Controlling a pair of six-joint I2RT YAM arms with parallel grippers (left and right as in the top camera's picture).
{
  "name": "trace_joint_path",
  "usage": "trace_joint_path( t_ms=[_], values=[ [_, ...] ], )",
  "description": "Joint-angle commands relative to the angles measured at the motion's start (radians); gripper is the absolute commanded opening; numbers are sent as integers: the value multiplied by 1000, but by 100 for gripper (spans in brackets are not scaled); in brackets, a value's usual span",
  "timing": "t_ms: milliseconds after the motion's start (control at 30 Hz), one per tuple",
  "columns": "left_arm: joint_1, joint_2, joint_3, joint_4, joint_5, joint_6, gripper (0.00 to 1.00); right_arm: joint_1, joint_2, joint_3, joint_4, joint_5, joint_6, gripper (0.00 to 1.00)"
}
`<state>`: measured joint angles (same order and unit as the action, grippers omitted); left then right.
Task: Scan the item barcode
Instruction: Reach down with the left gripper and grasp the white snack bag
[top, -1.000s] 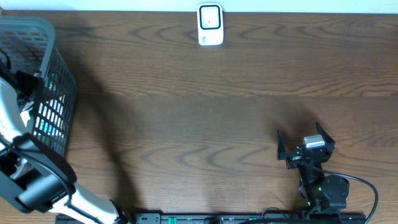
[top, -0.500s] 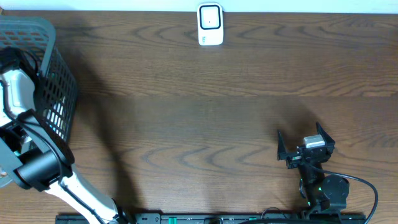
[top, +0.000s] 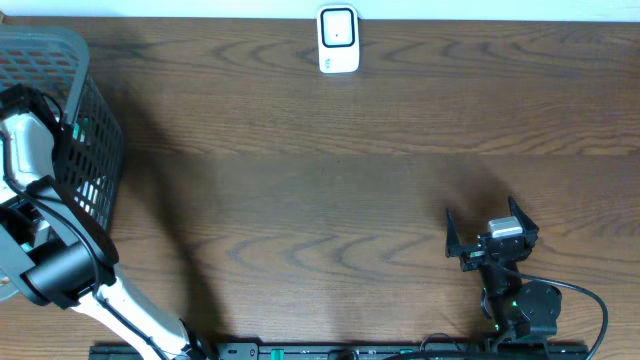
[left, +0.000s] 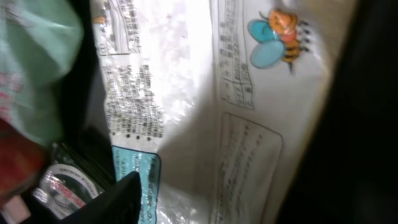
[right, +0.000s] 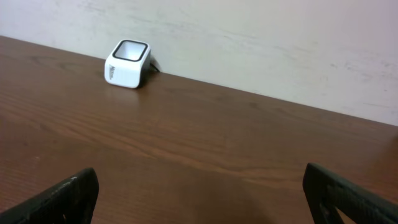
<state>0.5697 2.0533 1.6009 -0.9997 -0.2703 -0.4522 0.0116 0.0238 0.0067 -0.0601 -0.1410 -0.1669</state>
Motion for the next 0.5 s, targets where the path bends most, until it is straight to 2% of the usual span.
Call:
trace_joint_path(
  t_ms=[0,267,367,467],
  values=[
    [17,-1,-45,-13,-108,-9,60,9,-6,-1,-4,0,-3,99],
    [84,2,-92,33,-73,3,59,9,-6,-1,-4,0,-3,99],
    [101,2,-92,56,4,34,50,9,-6,-1,-4,0,-3,99],
    [109,2,-92,75,54,88,29,9,-6,-1,-4,0,-3,99]
  ],
)
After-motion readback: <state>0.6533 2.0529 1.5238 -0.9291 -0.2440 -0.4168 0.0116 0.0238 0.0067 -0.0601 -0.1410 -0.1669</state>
